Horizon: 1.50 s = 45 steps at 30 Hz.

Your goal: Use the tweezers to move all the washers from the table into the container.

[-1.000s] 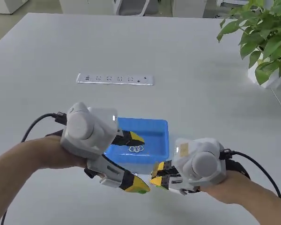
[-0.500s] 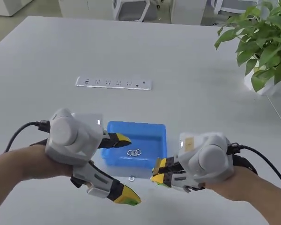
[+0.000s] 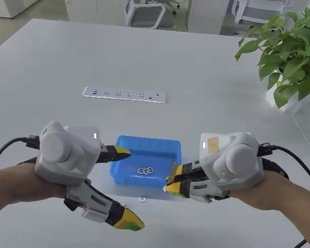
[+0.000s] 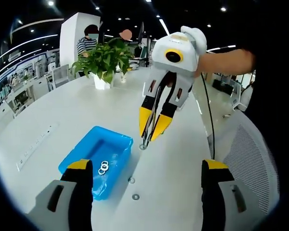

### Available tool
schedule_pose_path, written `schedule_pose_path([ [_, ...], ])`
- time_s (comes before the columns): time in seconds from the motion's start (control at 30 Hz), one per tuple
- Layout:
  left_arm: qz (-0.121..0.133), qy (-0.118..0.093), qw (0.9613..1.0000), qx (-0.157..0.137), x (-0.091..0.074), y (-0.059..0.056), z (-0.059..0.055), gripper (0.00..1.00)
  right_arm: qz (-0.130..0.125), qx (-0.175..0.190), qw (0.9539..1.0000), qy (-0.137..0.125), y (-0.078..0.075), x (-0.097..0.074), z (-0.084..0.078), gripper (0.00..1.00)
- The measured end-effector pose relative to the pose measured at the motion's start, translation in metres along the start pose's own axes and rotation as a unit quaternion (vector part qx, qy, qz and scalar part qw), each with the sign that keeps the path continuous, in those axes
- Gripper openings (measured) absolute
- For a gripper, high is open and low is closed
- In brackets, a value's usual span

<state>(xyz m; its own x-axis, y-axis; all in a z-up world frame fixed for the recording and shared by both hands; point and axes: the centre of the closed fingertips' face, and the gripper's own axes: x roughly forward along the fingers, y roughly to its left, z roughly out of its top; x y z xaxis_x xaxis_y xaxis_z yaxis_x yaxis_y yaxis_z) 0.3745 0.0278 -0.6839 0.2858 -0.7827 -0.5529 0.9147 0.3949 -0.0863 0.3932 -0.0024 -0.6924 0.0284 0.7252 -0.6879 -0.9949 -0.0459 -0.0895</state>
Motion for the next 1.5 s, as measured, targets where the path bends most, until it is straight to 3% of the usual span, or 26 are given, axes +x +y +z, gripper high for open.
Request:
schedule_pose_path([
  [0.2, 0.011, -0.002, 0.9999, -0.005, -0.008, 0.002, -0.001, 0.99, 0.003, -0.011, 0.9999, -0.006, -0.006, -0.002, 0.012, 0.08],
  [0.67, 0.031, -0.008, 0.9994, -0.012, -0.024, -0.001, 0.000, 0.99, -0.004, -0.031, 0.9995, -0.003, -0.034, -0.002, 0.018, 0.08],
  [1.5, 0.040, -0.025, 0.9983, -0.034, -0.031, 0.015, -0.002, 0.98, 0.010, -0.057, 0.9983, 0.002, -0.066, 0.033, -0.002, 0.08],
])
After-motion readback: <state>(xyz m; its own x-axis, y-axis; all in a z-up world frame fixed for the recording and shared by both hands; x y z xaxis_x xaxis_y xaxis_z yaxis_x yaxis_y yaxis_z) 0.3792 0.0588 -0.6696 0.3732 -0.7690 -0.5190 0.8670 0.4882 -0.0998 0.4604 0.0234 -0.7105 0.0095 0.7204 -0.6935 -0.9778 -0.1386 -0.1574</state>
